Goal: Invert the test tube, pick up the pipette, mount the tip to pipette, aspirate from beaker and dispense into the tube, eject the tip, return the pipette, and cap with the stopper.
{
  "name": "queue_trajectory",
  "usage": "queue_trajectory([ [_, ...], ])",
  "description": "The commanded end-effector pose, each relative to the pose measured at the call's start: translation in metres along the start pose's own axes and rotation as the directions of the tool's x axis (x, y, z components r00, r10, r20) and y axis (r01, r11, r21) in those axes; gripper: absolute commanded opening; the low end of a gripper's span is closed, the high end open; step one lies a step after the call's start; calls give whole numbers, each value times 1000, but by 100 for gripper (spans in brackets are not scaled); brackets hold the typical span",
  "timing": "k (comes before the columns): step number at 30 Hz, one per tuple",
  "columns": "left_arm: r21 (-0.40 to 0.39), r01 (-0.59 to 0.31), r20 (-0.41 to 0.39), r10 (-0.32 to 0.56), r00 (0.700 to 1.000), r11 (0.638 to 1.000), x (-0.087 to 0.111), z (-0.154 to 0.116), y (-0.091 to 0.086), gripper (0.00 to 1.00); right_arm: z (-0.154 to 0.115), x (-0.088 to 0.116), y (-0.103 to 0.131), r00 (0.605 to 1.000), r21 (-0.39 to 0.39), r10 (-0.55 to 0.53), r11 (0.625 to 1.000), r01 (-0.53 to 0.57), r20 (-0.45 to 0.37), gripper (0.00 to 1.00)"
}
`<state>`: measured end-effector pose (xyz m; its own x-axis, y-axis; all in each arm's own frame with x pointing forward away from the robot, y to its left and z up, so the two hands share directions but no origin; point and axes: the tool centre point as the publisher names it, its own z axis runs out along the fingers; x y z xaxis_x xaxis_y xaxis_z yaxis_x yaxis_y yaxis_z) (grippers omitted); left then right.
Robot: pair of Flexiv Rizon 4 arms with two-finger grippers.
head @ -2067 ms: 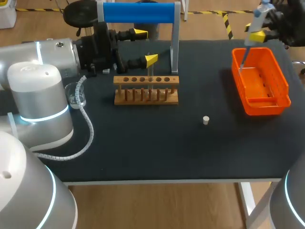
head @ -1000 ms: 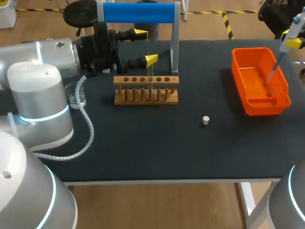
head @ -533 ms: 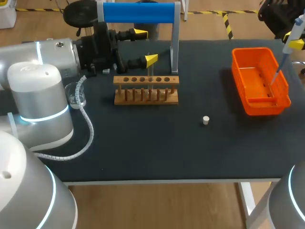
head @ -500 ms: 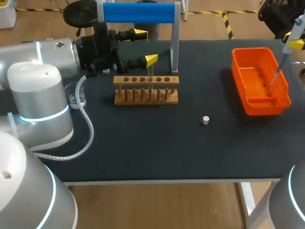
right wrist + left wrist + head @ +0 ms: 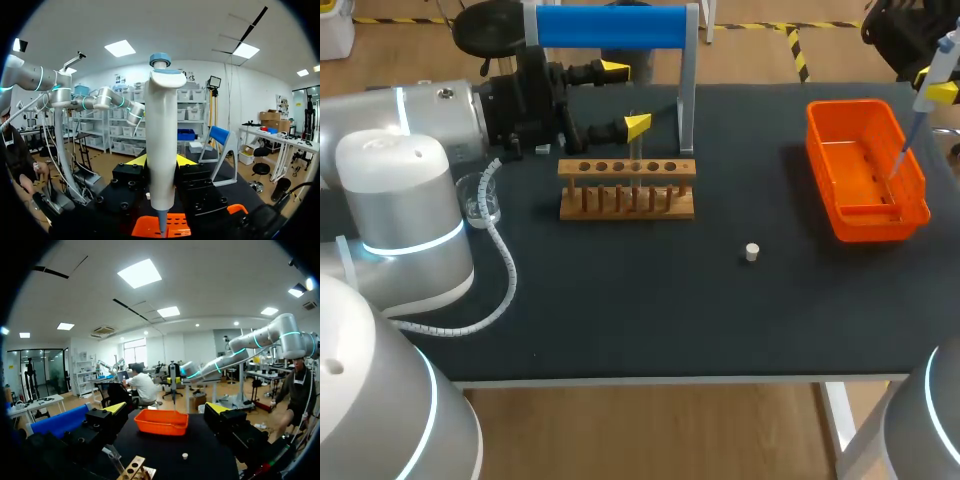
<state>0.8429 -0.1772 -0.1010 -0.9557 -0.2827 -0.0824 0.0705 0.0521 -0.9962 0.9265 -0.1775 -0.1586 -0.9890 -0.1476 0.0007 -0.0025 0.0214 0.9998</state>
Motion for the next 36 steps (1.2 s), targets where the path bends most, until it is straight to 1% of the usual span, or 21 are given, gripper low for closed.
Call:
queue_trajectory([
  [1, 3, -1, 0, 1, 1000, 1000, 0, -1, 1, 100, 2, 1, 2, 1000, 8, -4, 1000, 4, 6, 0],
  [18, 3, -1, 0, 1, 1000, 1000, 0, -1, 1, 100, 3, 0, 3, 999, 9, -35, 999, 35, 19, 0],
  [36, 3, -1, 0, 1, 1000, 1000, 0, -1, 1, 100, 3, 0, 3, 999, 9, -35, 999, 35, 19, 0],
])
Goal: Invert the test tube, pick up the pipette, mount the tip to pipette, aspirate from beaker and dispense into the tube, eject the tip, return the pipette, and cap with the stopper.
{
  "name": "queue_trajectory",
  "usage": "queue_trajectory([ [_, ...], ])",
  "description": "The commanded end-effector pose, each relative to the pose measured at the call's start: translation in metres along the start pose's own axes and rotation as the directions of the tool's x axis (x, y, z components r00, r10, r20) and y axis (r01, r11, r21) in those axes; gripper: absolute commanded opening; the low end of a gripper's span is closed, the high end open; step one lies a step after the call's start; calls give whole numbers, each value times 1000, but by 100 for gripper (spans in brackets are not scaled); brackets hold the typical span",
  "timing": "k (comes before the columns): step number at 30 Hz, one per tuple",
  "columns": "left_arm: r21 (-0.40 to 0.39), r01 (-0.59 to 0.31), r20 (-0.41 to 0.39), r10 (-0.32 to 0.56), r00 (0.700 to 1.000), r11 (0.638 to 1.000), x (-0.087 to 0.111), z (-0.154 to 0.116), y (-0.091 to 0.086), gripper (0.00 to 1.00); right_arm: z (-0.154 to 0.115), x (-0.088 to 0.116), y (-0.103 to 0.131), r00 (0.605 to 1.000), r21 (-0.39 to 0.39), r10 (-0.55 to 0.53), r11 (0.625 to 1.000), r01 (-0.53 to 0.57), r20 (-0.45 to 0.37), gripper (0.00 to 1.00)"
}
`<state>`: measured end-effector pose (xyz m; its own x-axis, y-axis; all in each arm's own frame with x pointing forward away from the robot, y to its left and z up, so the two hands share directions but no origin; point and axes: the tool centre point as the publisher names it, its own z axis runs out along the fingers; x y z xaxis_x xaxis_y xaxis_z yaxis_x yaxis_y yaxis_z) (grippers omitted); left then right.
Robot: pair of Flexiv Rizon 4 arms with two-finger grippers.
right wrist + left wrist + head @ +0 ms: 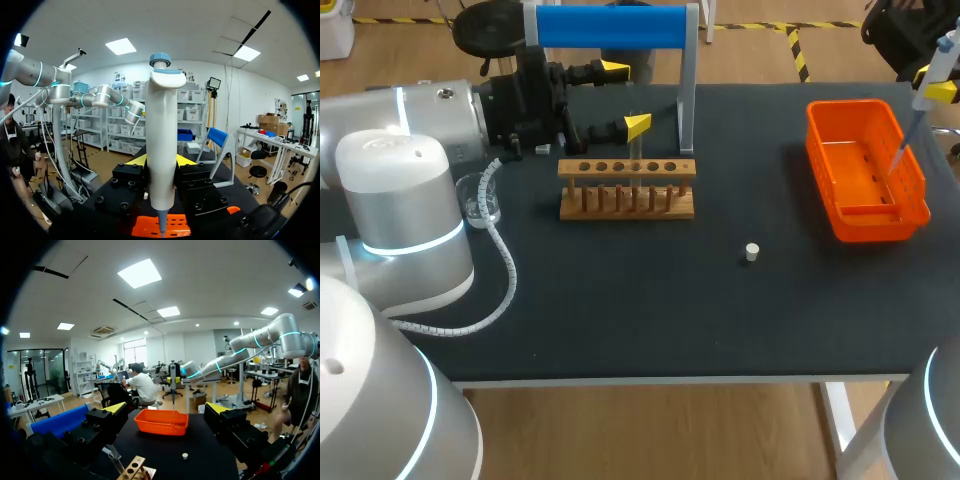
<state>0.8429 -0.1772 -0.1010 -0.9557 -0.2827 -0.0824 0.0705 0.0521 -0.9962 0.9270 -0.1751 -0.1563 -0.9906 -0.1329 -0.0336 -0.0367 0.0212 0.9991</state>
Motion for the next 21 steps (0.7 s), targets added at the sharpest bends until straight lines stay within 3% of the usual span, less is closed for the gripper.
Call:
queue_trajectory([
  [1, 3, -1, 0, 1, 1000, 1000, 0, -1, 1, 100, 1, 1, 1, 1000, 4, -1, 1000, 1, 4, 0],
  [8, 27, -20, 20, 19, 1000, 999, 7, 17, -8, 100, 1, 1, 1, 1000, 4, -1, 1000, 1, 4, 0],
  [21, 13, -38, 25, 37, 999, 999, 6, 109, -43, 100, 1, 1, 1, 1000, 4, -1, 1000, 1, 4, 0],
])
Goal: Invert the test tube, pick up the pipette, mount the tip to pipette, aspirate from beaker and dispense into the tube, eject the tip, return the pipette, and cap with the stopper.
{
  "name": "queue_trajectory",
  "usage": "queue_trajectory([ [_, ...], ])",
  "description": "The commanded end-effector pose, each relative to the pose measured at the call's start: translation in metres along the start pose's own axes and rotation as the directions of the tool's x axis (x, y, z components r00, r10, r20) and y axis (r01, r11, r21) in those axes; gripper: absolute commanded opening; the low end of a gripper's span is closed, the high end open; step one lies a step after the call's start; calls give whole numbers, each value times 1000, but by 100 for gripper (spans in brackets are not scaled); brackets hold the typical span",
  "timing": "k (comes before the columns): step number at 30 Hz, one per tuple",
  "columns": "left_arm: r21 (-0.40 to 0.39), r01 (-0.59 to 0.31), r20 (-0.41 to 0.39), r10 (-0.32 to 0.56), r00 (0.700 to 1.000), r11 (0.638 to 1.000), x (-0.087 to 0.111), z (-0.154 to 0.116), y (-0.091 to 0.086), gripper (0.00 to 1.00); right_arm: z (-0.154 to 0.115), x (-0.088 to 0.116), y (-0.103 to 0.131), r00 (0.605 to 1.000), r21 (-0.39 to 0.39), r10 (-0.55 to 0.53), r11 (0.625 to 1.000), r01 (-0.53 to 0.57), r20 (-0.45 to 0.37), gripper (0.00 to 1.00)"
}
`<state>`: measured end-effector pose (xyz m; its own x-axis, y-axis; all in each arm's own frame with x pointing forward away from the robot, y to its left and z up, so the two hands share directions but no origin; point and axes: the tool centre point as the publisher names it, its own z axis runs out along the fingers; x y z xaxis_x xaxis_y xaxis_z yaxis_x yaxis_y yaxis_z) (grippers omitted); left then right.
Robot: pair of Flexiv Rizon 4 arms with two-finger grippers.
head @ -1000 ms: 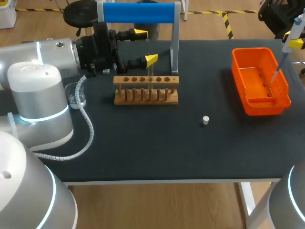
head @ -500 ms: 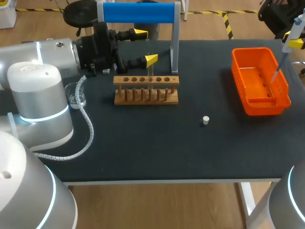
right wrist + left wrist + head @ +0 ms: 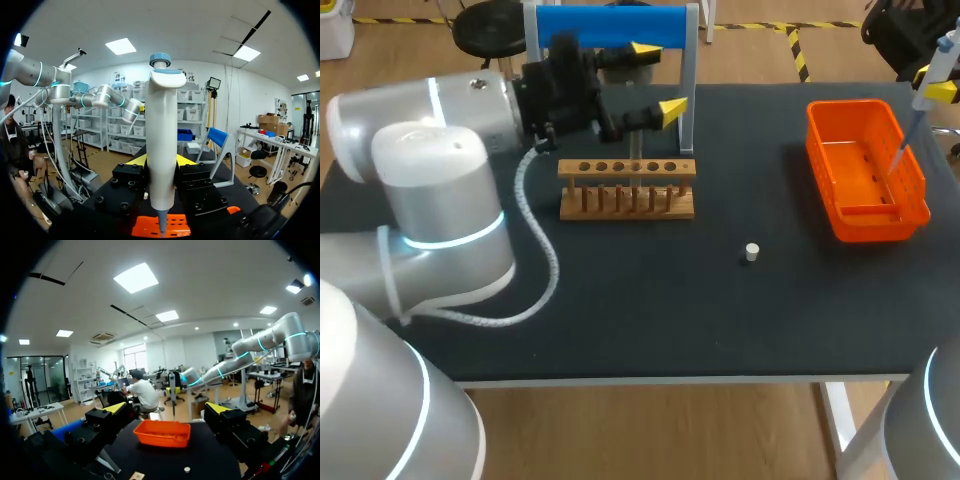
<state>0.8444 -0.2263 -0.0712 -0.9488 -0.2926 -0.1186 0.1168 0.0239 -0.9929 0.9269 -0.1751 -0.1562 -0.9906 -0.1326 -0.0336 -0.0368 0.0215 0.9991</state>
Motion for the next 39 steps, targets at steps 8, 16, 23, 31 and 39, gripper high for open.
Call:
queue_trajectory([
  [8, -63, 10, -5, -10, 1000, 998, -7, 130, -18, 100, 1, 1, 1, 1000, 3, -1, 1000, 1, 3, 0],
  [16, -71, 36, -82, -42, 996, 997, -13, 185, -25, 100, 1, 1, 1, 1000, 3, -1, 1000, 1, 3, 0],
  [23, -80, 31, -113, -40, 993, 996, -12, 197, -27, 0, 1, 1, 1, 1000, 3, -1, 1000, 1, 3, 0],
  [31, -80, 31, -113, -40, 993, 996, -12, 197, -27, 0, 1, 1, 1, 1000, 3, -1, 1000, 1, 3, 0],
  [39, -80, 31, -113, -40, 993, 996, -12, 197, -27, 0, 4, -1, -1, 1000, 11, 5, 1000, -6, 27, 0],
])
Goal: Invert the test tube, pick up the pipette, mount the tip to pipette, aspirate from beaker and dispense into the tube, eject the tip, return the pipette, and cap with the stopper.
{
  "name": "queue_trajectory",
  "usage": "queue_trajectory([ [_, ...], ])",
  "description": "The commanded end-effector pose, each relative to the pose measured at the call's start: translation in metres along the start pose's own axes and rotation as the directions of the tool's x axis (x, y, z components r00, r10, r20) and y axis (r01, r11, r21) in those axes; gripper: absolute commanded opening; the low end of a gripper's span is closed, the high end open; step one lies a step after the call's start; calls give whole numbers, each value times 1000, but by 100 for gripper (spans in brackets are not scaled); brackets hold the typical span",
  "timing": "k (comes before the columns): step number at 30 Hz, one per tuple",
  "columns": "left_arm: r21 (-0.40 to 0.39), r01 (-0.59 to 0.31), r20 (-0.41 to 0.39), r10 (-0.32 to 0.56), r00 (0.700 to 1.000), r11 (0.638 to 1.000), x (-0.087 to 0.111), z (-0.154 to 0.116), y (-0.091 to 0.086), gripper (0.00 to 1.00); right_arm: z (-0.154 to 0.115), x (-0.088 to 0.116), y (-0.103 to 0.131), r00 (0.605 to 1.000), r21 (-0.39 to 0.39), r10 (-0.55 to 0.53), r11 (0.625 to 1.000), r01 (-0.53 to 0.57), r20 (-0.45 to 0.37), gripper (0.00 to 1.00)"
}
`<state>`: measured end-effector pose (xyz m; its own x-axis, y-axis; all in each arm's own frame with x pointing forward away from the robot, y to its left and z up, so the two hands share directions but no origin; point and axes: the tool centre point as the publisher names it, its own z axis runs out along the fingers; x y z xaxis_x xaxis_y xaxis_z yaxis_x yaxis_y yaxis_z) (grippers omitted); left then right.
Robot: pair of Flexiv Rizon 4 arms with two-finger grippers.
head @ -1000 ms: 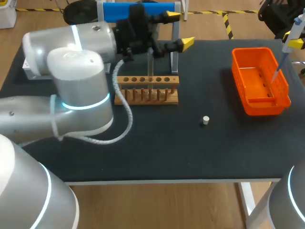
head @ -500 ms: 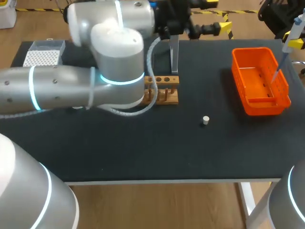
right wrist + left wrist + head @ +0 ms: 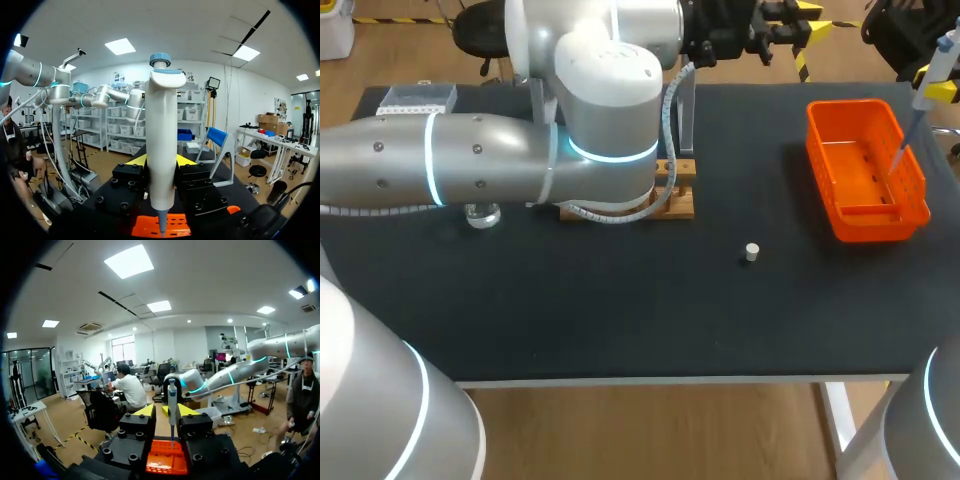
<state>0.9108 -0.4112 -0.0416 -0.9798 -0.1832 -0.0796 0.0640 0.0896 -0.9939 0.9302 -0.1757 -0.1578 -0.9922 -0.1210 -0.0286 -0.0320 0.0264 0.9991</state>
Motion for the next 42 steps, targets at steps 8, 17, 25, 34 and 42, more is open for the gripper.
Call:
queue_trajectory([
  [8, -2, 1, 1, -1, 1000, 1000, 0, 0, -1, 0, 7, -1, 0, 997, 11, 7, 1000, -8, 72, 0],
  [17, -2, 1, 1, -1, 1000, 1000, 0, 0, -1, 0, 12, -6, 0, 994, -2, 31, 1000, -31, 109, 0],
  [25, -2, 1, 1, -1, 1000, 1000, 0, 0, -1, 0, 14, -7, 0, 994, -6, 39, 999, -38, 106, 0],
  [34, 0, -2, -4, 2, 1000, 1000, 0, 2, -1, 0, 13, -6, 1, 993, -5, 38, 999, -38, 108, 0],
  [42, 13, -3, -31, 3, 1000, 1000, 3, 26, -3, 0, 13, -6, 1, 993, -5, 38, 999, -38, 108, 0],
])
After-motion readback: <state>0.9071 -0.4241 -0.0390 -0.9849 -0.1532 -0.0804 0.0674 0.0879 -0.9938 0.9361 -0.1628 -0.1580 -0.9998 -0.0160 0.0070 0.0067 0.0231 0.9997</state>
